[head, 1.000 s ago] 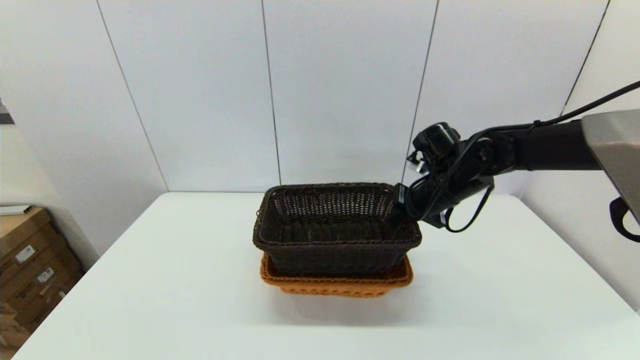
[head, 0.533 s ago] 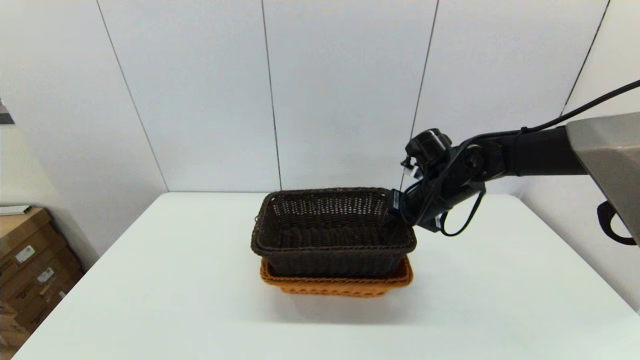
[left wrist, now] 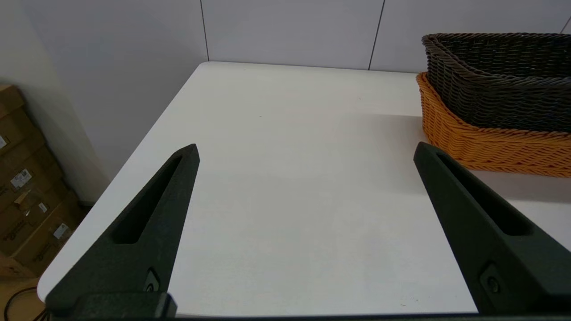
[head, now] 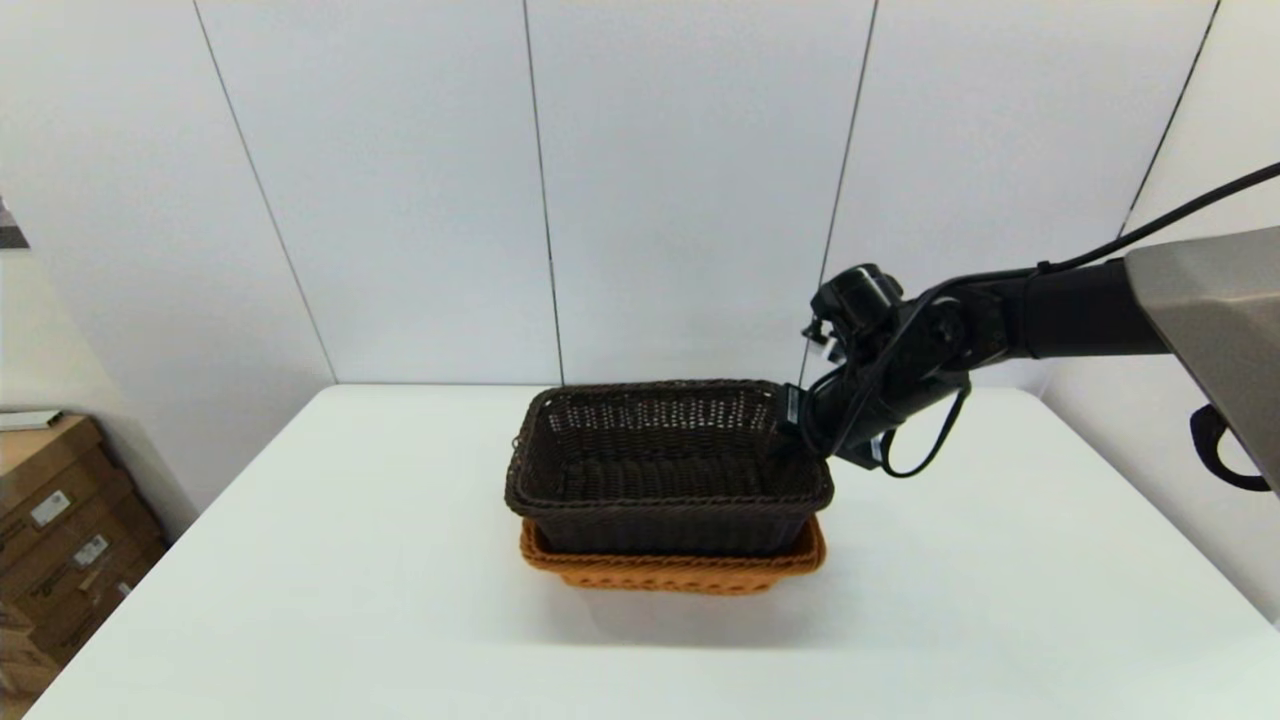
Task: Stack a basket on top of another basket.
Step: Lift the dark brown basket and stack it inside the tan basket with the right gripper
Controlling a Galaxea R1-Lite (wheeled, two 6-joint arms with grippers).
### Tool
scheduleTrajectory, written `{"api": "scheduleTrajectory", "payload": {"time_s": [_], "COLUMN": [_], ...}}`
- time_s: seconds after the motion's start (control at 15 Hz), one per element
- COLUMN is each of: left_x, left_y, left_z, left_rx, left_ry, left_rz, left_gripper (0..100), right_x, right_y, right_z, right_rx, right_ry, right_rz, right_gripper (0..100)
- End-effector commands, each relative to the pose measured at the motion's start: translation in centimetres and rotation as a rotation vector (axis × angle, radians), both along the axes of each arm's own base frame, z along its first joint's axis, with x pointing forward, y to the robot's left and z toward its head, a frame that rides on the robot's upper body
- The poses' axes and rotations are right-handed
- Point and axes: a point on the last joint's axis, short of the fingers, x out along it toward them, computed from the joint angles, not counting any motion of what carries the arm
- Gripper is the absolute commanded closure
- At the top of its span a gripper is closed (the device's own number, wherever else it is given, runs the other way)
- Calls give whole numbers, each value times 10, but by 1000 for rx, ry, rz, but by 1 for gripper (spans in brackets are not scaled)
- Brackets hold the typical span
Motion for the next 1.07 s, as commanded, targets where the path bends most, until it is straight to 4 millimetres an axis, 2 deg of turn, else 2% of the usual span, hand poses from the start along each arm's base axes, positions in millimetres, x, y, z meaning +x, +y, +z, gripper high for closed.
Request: {"api": "scheduleTrajectory", "payload": {"time_s": [0.07, 0.13, 0.6, 0.67, 0.8, 0.93, 1.07], "left_x": [0, 0, 0, 0, 0, 0, 0], "left_y": [0, 0, 0, 0, 0, 0, 0], "left_z": [0, 0, 0, 0, 0, 0, 0], "left_rx": [-1, -1, -1, -1, -1, -1, -1], "left_ry": [0, 0, 0, 0, 0, 0, 0], "left_rz": [1, 1, 1, 1, 1, 1, 1], "left_gripper": [0, 0, 0, 0, 0, 0, 0], "right_x": [-1, -1, 1, 4, 0, -28, -69], "right_y": [0, 0, -4, -10, -32, -43, -50], "right_z": [-1, -1, 4, 15, 59, 105, 141], "right_rx": [0, -3, -11, 2, 37, 43, -2], "right_ry": [5, 6, -22, -61, -172, -260, -310], "right_rz": [1, 1, -18, -35, -79, -66, -52], "right_gripper": [100, 0, 0, 0, 0, 0, 0]}}
